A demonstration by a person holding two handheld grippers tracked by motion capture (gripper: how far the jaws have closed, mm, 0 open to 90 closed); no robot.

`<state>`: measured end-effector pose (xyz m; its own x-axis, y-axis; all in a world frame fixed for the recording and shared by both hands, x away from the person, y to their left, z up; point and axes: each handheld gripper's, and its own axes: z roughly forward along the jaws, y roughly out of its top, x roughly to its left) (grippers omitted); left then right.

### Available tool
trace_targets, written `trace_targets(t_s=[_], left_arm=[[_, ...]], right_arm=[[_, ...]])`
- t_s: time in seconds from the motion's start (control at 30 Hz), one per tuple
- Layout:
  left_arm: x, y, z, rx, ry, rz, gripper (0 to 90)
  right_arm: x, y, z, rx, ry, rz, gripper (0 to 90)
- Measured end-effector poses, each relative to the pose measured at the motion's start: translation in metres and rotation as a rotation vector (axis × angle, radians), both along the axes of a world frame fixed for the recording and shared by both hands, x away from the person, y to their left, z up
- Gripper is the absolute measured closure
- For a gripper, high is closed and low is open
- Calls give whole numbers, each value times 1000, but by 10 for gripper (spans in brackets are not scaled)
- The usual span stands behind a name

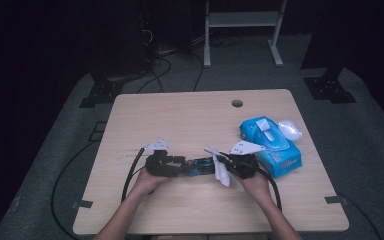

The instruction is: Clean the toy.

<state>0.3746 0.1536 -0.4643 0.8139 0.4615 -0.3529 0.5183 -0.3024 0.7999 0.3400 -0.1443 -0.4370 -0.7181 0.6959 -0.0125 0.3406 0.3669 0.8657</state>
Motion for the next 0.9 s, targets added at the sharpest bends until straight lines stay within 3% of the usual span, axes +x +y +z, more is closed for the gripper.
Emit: trace_targets(t_s=[0.1,0.23,0.37,0.43,0.53,0.67,0.9], left_arm=[[1,2,2,-81,18,13,408],[3,3,8,-82,2,43,402],[7,7,5,-103,43,53,386],[6,5,5,-88,41,46,381],[5,1,3,-30,32,42,381],[7,4,5,-95,50,65,384],[12,9,8,-83,56,97,382]], right_arm=[[-1,0,-1,4,-5,2,849],[-1,0,-1,3,-7,4,849],[-1,0,-1,5,-7,4,849],[-1,0,-1,5,-8,6,849],[-1,0,-1,3,-8,11,849],[-2,-1,-1,-1,-7,15,849],[-1,-1,0,-5,-5,18,849]])
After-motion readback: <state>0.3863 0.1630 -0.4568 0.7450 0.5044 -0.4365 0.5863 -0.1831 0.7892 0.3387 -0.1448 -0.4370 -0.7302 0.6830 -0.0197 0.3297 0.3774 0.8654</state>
